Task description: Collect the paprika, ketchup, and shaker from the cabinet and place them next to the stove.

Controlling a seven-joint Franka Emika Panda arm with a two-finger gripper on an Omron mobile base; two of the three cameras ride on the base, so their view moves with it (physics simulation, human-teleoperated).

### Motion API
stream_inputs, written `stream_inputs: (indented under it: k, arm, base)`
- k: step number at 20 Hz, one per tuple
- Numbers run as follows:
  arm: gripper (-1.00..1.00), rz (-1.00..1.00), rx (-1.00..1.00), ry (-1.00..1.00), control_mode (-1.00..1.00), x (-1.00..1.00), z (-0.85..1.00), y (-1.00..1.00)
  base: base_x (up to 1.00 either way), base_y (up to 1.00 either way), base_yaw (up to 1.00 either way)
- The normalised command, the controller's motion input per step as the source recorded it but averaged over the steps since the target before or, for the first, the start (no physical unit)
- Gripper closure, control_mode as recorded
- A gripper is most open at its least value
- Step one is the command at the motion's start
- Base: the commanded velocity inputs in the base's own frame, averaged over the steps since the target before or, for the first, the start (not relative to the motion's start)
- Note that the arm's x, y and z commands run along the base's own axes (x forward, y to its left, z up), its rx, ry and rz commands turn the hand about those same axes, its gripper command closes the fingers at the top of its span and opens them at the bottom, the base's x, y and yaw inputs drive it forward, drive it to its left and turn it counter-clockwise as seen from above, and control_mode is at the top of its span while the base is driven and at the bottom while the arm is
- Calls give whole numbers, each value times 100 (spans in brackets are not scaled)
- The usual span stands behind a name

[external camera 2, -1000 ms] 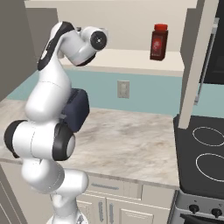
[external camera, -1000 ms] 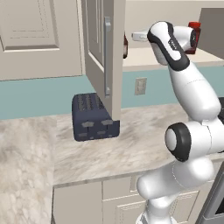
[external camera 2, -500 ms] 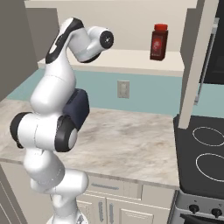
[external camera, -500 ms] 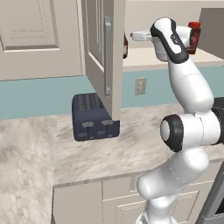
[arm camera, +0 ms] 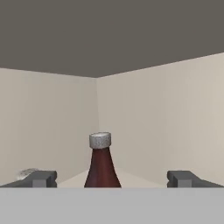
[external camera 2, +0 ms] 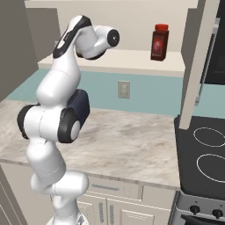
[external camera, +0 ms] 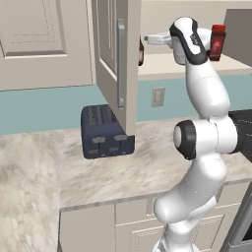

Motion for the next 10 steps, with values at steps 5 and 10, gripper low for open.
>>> stream_inputs:
  k: [5,10]
  arm:
    - [-100,6,0,1,-100,8,-2,22]
    - [-100,3,-1,1,-100,1,0,28]
  base:
    - [0,0,0]
    - [0,0,0]
